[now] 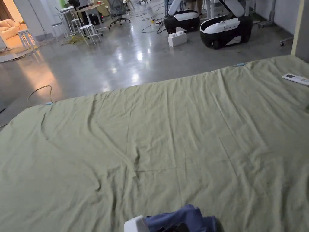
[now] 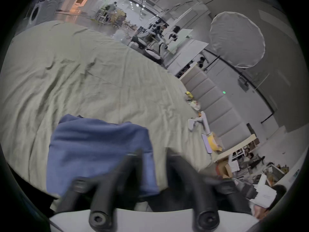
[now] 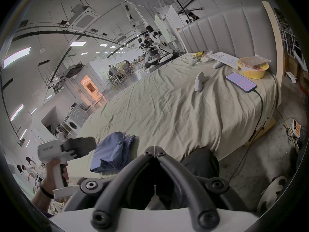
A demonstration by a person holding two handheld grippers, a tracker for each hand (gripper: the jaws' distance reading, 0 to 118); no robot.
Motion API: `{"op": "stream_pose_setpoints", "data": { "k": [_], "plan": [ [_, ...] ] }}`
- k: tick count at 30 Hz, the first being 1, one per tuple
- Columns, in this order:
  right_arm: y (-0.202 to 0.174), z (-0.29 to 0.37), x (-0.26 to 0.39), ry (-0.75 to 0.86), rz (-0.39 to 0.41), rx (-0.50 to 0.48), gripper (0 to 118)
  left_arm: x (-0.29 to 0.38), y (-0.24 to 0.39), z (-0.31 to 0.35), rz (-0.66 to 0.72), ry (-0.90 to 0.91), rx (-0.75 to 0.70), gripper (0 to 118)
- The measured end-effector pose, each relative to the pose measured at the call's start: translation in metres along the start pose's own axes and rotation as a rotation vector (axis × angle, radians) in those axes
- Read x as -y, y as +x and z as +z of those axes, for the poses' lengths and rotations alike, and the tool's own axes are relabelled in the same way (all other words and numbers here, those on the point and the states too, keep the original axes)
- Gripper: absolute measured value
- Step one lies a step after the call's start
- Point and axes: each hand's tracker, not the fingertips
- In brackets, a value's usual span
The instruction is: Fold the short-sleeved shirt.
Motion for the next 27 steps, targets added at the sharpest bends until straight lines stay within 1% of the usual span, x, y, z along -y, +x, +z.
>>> {"op": "stream_pose_setpoints", "data": {
  "k": [1, 2, 4, 5, 6, 7, 8, 9, 10, 11, 13, 15, 16, 19, 20, 22, 24, 25, 26, 27],
  "plan": [
    [-0.003, -0.001, -0.001, -0.002, 0.003, -0.004, 0, 0.004, -0.003, -0.015, -0.023, -0.015, -0.012, 4],
    [-0.005, -0.001, -0.001, -0.004, 0.012, -0.006, 0, 0.004, -0.003, -0.035, -0.003, -0.043, -0.038, 4],
    [-0.010, 0.000, -0.002, -0.006, 0.044, -0.007, 0, 0.008, -0.015, -0.070, 0.013, -0.166, 0.033, 4],
    [-0.011, 0.000, 0.001, -0.008, 0.045, -0.007, 0, 0.016, -0.014, -0.089, 0.010, -0.205, 0.002, 4],
    [-0.012, -0.002, 0.002, -0.016, 0.043, -0.009, 0, 0.029, -0.014, -0.114, -0.033, -0.264, -0.083, 3],
    [-0.013, -0.003, 0.005, -0.029, 0.032, -0.016, 0, 0.040, -0.015, -0.128, -0.091, -0.308, -0.104, 1],
    [-0.015, -0.005, 0.009, -0.046, 0.017, -0.028, 0, 0.045, -0.017, -0.123, -0.124, -0.274, -0.082, 1],
    [-0.018, -0.007, 0.013, -0.066, 0.004, -0.043, 0, 0.038, -0.014, -0.117, -0.103, -0.203, -0.060, 1],
    [-0.021, -0.010, 0.017, -0.086, 0.001, -0.056, 0, 0.031, -0.008, -0.112, -0.073, -0.235, -0.074, 1],
    [-0.027, -0.016, 0.019, -0.110, 0.016, -0.072, 0, 0.027, -0.006, -0.105, -0.052, -0.225, -0.069, 1],
    [-0.042, -0.032, 0.022, -0.158, 0.085, -0.107, 0, 0.021, -0.004, -0.077, -0.057, -0.149, -0.033, 1],
    [-0.060, -0.051, 0.024, -0.188, 0.164, -0.160, 0, 0.013, -0.009, -0.034, -0.049, -0.037, 0.069, 1],
    [-0.069, -0.064, 0.024, -0.209, 0.192, -0.196, 0, 0.008, -0.014, -0.012, -0.038, -0.006, 0.112, 1],
    [-0.099, -0.109, 0.023, -0.247, 0.273, -0.281, 0, 0.003, -0.028, 0.037, -0.032, 0.059, 0.054, 1],
    [-0.110, -0.129, 0.021, -0.263, 0.295, -0.285, 0, 0.003, -0.034, 0.051, -0.014, 0.077, 0.022, 1],
    [-0.130, -0.167, 0.018, -0.272, 0.303, -0.242, 0, 0.002, -0.049, 0.073, 0.039, 0.099, -0.010, 1],
    [-0.147, -0.210, 0.018, -0.345, 0.325, -0.180, 0, 0.002, -0.066, 0.090, 0.108, 0.105, -0.029, 1],
    [-0.152, -0.231, 0.021, -0.380, 0.349, -0.147, 0, 0.004, -0.074, 0.097, 0.128, 0.116, -0.040, 1],
    [-0.153, -0.253, 0.030, -0.454, 0.390, -0.107, 0, 0.005, -0.081, 0.097, 0.145, 0.123, -0.052, 2],
    [-0.153, -0.276, 0.041, -0.581, 0.452, -0.042, 0, 0.008, -0.087, 0.099, 0.142, 0.113, -0.058, 4]
  ]
}}
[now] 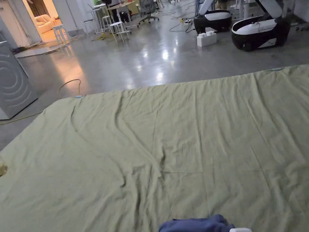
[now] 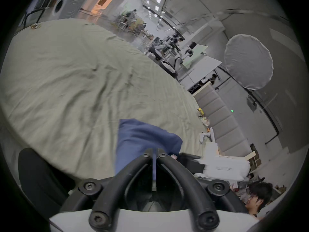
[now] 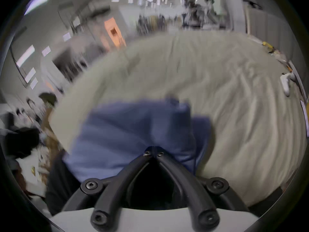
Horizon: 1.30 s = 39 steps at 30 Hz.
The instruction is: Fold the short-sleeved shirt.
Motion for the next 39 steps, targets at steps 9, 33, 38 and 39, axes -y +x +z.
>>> {"op": "stream_pose_setpoints", "data": {
  "k": [9, 33, 38, 39],
  "plan": [
    [0.005, 0.004, -0.006, 0.001, 0.004, -0.040, 0, -0.019, -0.055, -0.061, 0.149, -0.112, 0.018, 96],
    [0.066, 0.113, 0.052, 0.283, -0.289, -0.271, 0, -0.177, -0.144, 0.017, 0.054, -0.057, -0.188, 27],
    [0.084, 0.110, 0.084, 0.190, -0.403, -0.230, 0, -0.242, -0.215, 0.035, -0.017, -0.045, -0.427, 27],
    [0.085, 0.109, 0.089, 0.178, -0.411, -0.228, 0, -0.246, -0.226, 0.025, -0.030, -0.042, -0.475, 28]
  ]
}}
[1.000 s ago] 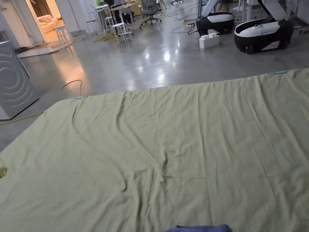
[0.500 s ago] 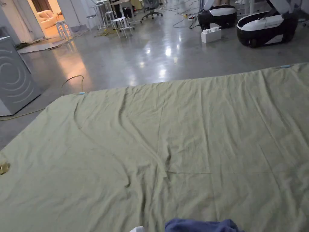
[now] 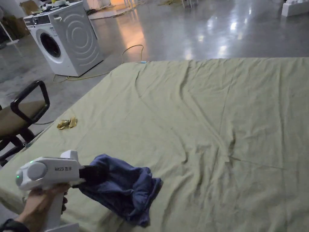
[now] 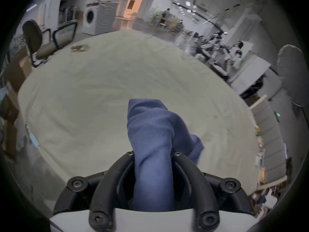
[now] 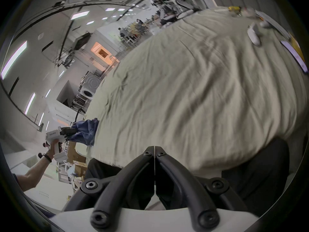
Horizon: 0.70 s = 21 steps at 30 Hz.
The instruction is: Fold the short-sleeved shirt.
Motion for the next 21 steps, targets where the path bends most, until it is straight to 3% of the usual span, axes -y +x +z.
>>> {"op": "stream_pose_setpoints", "data": {
  "k": [1, 2, 3, 4, 5, 9, 12, 16, 20, 21],
  "plan": [
    [0.000, 0.001, 0.004, -0.006, 0.003, 0.022, 0, -0.007, -0.010, -0.014, 0.006, -0.005, -0.112, 32],
    [0.000, 0.002, 0.007, -0.011, 0.005, 0.045, 0, -0.011, -0.011, -0.024, 0.081, -0.067, -0.084, 46],
    [-0.002, 0.003, 0.009, -0.016, 0.012, 0.053, 0, -0.012, -0.005, -0.034, 0.090, -0.077, -0.145, 67],
    [-0.004, 0.006, 0.010, -0.016, 0.019, 0.054, 0, -0.011, -0.006, -0.048, 0.065, -0.055, -0.281, 84],
    [-0.007, 0.010, 0.010, -0.009, 0.032, 0.054, 0, -0.011, -0.004, -0.050, 0.064, -0.056, -0.359, 92],
    [-0.017, 0.024, 0.001, 0.071, 0.120, 0.031, 0, 0.005, 0.045, 0.040, -0.067, 0.182, -0.228, 91],
    [-0.030, 0.034, -0.015, 0.150, 0.180, 0.025, 0, 0.038, 0.090, 0.113, -0.267, 0.339, -0.097, 91],
    [-0.062, 0.059, -0.041, 0.304, 0.295, 0.020, 0, 0.116, 0.168, 0.193, -0.488, 0.557, -0.029, 92],
    [-0.097, 0.088, -0.056, 0.501, 0.384, 0.025, 0, 0.179, 0.224, 0.227, -0.512, 0.724, 0.138, 92],
    [-0.103, 0.094, -0.057, 0.549, 0.393, 0.027, 0, 0.188, 0.234, 0.222, -0.452, 0.753, 0.177, 92]
  ]
}}
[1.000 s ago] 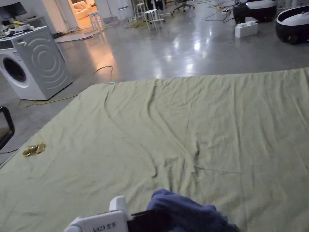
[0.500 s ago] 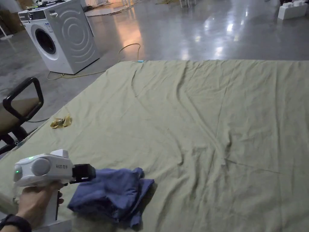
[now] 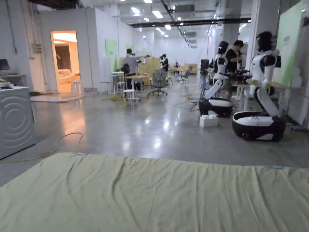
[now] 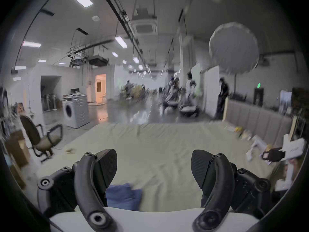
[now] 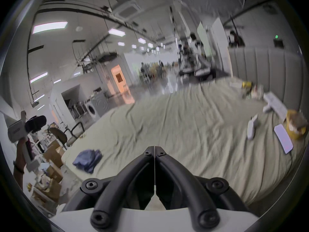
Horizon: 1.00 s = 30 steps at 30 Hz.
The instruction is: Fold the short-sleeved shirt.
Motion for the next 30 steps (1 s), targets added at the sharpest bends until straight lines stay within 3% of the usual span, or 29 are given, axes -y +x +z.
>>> {"op": "stream_pose_setpoints", "data": {
  "k": [3, 5, 9, 10, 12, 14, 15, 18, 30],
  "plan": [
    [-0.008, 0.008, -0.014, 0.100, 0.033, 0.007, 0, 0.015, 0.023, 0.005, 0.056, 0.036, 0.057, 91],
    [-0.012, 0.016, -0.022, 0.131, 0.052, 0.014, 0, 0.020, 0.045, 0.006, 0.043, 0.113, 0.019, 91],
    [-0.017, 0.032, -0.027, 0.199, 0.092, 0.040, 0, 0.020, 0.076, 0.012, -0.092, 0.112, 0.001, 85],
    [-0.016, 0.036, -0.025, 0.217, 0.090, 0.041, 0, 0.024, 0.082, 0.007, -0.149, 0.098, -0.048, 79],
    [-0.017, 0.042, -0.024, 0.230, 0.102, 0.050, 0, 0.026, 0.096, 0.003, -0.232, 0.066, -0.135, 47],
    [-0.017, 0.045, -0.024, 0.257, 0.136, 0.101, 0, 0.028, 0.098, 0.008, -0.259, 0.074, -0.088, 17],
    [-0.018, 0.045, -0.025, 0.262, 0.144, 0.104, 0, 0.029, 0.100, 0.008, -0.261, 0.076, -0.089, 10],
    [-0.018, 0.044, -0.027, 0.245, 0.142, 0.126, 0, 0.021, 0.106, 0.004, -0.193, 0.059, -0.107, 3],
    [-0.025, 0.043, -0.035, 0.270, 0.191, 0.122, 0, 0.008, 0.097, 0.016, -0.104, 0.071, -0.065, 3]
  ]
}}
